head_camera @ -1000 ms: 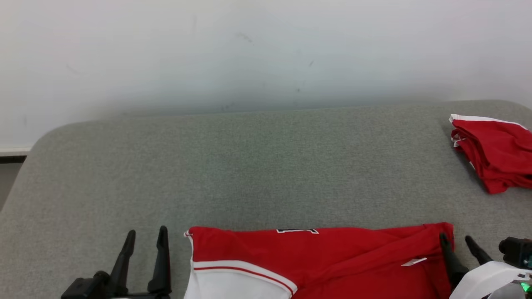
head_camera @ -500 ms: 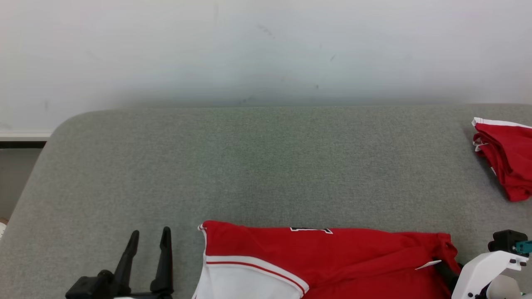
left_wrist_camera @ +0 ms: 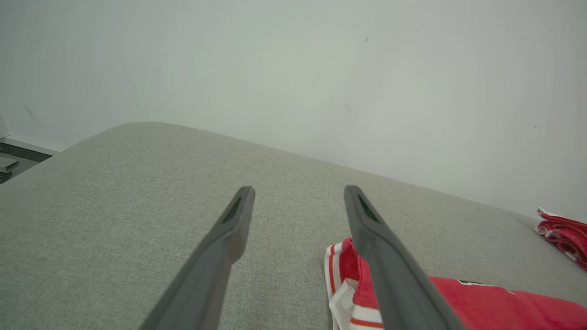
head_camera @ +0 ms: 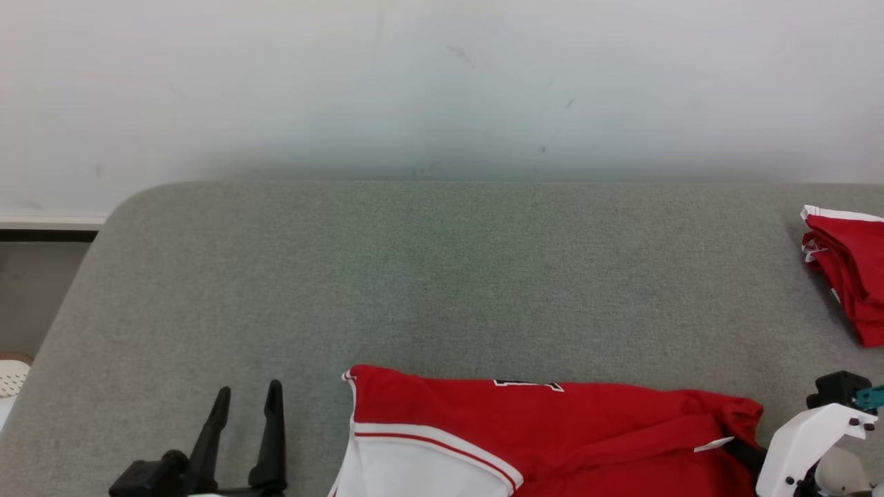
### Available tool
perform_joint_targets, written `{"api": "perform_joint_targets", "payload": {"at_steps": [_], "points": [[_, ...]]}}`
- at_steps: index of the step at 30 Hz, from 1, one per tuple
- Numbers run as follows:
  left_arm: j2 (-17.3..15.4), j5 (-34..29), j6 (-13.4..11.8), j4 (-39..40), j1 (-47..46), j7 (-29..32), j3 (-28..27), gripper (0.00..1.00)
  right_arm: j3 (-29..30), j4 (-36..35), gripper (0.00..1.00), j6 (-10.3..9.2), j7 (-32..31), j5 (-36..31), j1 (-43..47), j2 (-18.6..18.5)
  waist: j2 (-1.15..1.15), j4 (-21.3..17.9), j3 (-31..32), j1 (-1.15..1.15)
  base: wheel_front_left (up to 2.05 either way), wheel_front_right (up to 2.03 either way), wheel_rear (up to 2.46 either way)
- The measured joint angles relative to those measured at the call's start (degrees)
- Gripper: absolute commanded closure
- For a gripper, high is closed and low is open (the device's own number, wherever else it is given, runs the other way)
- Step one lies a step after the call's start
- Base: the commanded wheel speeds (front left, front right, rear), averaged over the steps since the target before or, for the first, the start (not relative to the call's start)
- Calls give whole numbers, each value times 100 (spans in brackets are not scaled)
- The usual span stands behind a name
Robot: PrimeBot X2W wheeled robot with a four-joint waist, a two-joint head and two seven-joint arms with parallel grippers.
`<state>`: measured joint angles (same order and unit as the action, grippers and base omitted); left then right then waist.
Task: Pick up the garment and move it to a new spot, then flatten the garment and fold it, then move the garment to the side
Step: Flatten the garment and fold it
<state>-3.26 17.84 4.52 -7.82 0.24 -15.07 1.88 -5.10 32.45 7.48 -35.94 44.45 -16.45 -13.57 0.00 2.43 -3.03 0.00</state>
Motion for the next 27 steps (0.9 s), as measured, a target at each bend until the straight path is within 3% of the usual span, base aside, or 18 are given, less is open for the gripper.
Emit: {"api": "perform_joint_targets", "payload": {"at_steps": [4,9,14,21,27], "points": [[11,0,9,-42,3,0,-43,0,300,-183,100,1,-53,-34,16,-54,0,-27,45,0,0,0,0],[27,0,31,-68,4,0,-75,0,795,-394,100,2,29,-557,49,-437,0,-97,53,0,0,0,0],[34,0,58,-102,2,0,-109,0,1129,-910,100,1,-60,-664,146,-401,0,-173,73,0,0,0,0],[41,-1,101,-185,7,0,-113,0,1106,-2296,100,0,-449,-531,599,102,0,-184,188,0,0,0,0],[44,7,109,-270,5,0,-74,0,719,-3357,100,0,-838,-170,989,715,0,-18,253,0,0,0,0]]}}
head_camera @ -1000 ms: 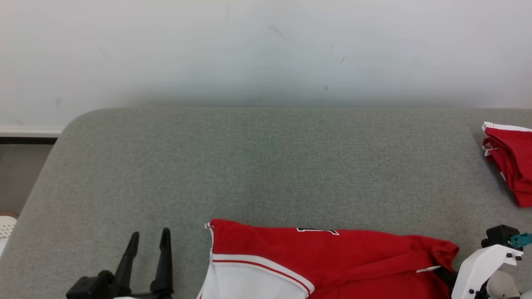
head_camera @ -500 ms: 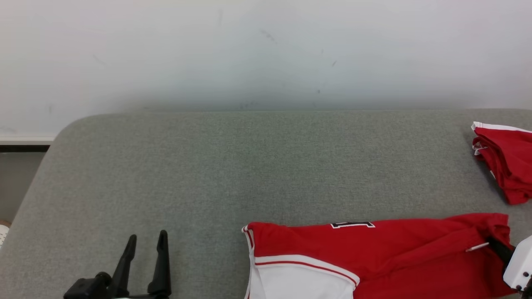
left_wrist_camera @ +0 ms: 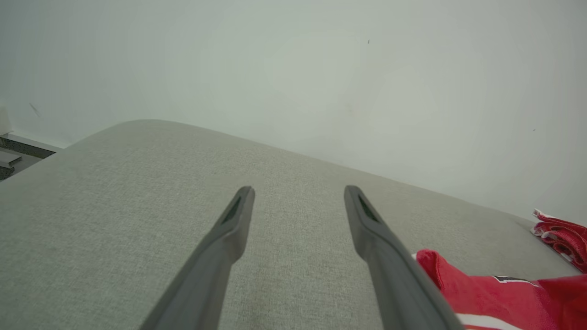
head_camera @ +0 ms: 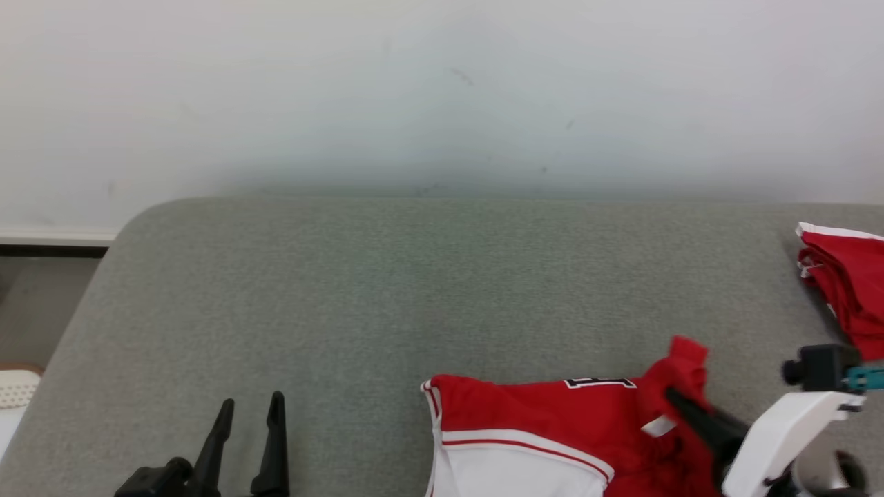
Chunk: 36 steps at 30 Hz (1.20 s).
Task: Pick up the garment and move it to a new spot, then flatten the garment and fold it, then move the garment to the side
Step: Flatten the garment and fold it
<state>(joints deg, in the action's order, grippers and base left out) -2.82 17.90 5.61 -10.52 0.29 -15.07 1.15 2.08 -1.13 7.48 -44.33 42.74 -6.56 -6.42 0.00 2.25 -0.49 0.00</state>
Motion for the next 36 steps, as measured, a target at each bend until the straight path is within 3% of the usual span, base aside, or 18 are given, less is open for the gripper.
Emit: {"api": "perform_joint_targets", "payload": {"at_steps": [4,7,15,23,24,25,26,30,36], "points": [[0,12,0,-65,-15,0,37,0,-379,-161,100,0,-115,530,155,304,0,205,17,0,0,0,0],[0,13,-2,-88,-38,0,45,0,-702,12,100,0,-89,835,210,331,0,400,22,0,0,0,0],[0,18,0,-165,-57,0,71,0,-1717,1272,100,-1,1009,2020,-93,353,0,941,39,0,0,0,0],[0,18,16,-180,-64,0,90,0,-2441,2520,98,-2,1828,2537,-829,357,0,1254,38,0,0,0,0],[0,18,16,-180,-65,0,89,0,-2526,2643,67,-2,1903,2586,-893,357,0,1265,35,0,0,0,0],[0,18,16,-180,-65,0,85,0,-2604,2755,25,-2,1985,2675,-962,357,0,1269,32,0,0,0,0],[0,18,16,-181,-66,0,79,0,-2683,2860,0,-1,2050,2762,-1029,357,0,1269,30,0,0,0,0],[0,18,15,-198,-65,0,67,0,-3023,3155,0,-2,2219,2952,-1223,358,0,1224,40,0,0,0,0],[0,16,7,-193,-45,0,56,0,-3171,2921,0,-2,2432,3321,-1341,359,0,1025,81,0,0,0,0]]}}
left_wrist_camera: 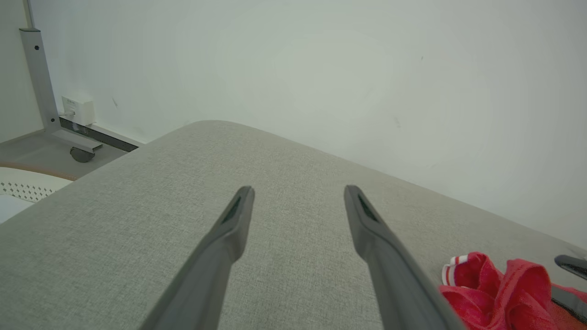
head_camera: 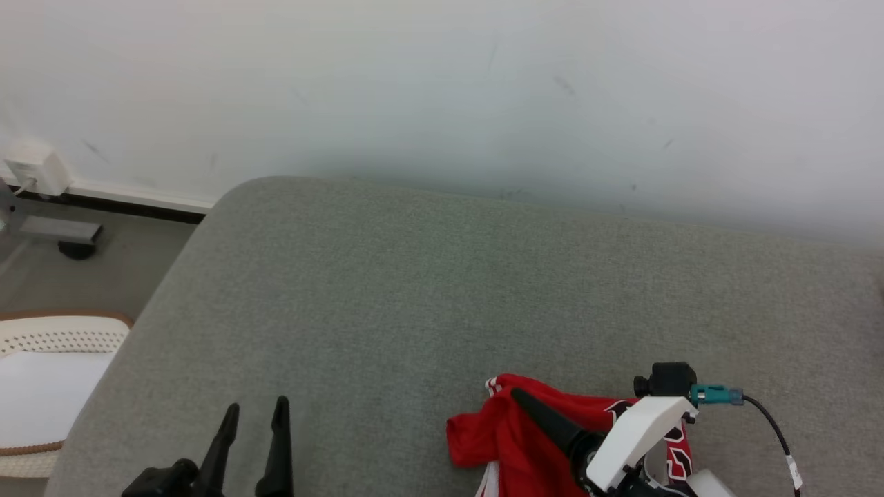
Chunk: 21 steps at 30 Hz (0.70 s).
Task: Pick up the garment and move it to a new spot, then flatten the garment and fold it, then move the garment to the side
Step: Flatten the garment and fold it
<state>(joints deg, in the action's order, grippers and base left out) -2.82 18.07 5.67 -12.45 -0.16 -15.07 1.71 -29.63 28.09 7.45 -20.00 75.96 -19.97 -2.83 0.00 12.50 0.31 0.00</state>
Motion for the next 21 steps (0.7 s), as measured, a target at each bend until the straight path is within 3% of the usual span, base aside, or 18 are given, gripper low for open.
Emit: {"api": "perform_joint_targets", "payload": {"at_steps": [4,10,16,21], "points": [[1,-1,-10,30,13,0,-24,0,260,-630,0,0,104,132,15,-71,0,-231,24,0,0,0,0],[2,-21,-19,132,29,0,-45,0,761,-1493,0,0,615,-338,248,-681,0,-543,47,0,0,0,0],[4,-44,-15,250,30,0,-129,0,1092,-2228,0,0,1623,-1944,438,-1370,0,-828,57,0,0,0,0],[2,-44,-15,324,9,0,-168,0,1651,-2184,0,0,2615,-3396,725,-1445,0,-994,21,0,0,0,0]]}}
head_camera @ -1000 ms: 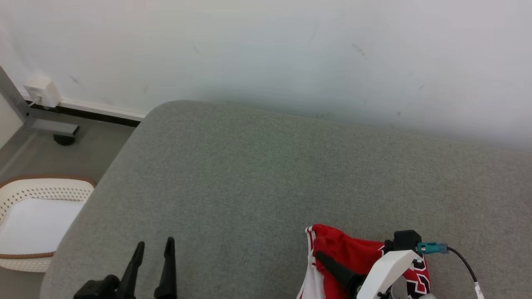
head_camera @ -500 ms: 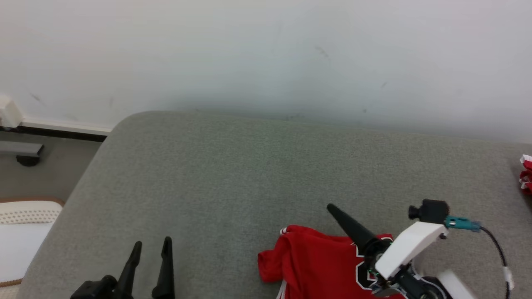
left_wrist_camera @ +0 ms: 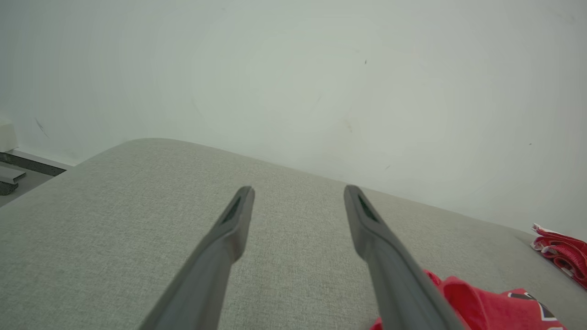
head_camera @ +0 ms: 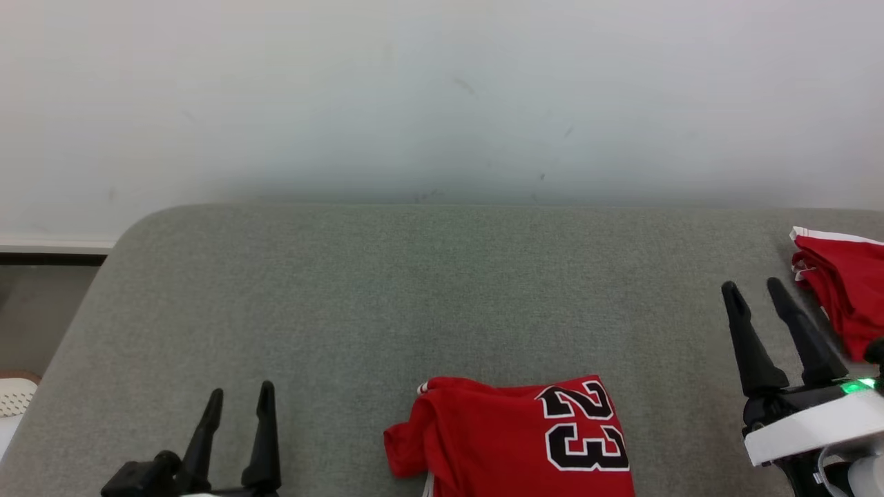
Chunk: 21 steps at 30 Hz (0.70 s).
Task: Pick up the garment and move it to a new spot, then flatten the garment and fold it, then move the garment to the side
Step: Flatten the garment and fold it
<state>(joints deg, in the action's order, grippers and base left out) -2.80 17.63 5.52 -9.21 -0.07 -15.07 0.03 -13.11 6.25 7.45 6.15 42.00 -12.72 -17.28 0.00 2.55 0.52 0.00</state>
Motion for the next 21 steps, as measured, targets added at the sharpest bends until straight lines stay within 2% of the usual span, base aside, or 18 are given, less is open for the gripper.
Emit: {"api": "perform_joint_targets", "payload": {"at_steps": [5,9,10,11,16,17,19,21], "points": [[-1,-1,7,41,-30,0,-13,0,208,107,0,0,515,-834,235,402,0,-9,-43,0,0,0,0],[0,-22,9,37,-58,0,-18,0,-23,331,0,0,552,-1140,423,667,0,84,-46,0,0,0,0],[0,-27,12,33,-66,0,-14,0,-133,399,47,1,553,-1223,449,711,0,118,-45,0,0,0,0],[-1,-31,25,21,-72,-1,-14,0,-230,482,100,1,563,-1355,459,748,0,156,-44,0,0,0,0],[0,-40,25,-4,-85,-1,-1,0,-725,929,100,1,500,-1540,448,914,0,335,-39,0,0,0,0],[-2,-40,25,-22,-90,-1,15,0,-1010,1216,100,1,485,-1658,372,996,0,436,-44,0,0,0,0],[-1,-40,25,-30,-91,-1,33,0,-1109,1363,100,1,486,-1696,306,1033,0,488,-47,0,0,0,0],[0,-40,23,-46,-114,-1,55,0,-1422,1925,100,1,447,-1745,88,1152,0,660,-62,0,0,0,0]]}}
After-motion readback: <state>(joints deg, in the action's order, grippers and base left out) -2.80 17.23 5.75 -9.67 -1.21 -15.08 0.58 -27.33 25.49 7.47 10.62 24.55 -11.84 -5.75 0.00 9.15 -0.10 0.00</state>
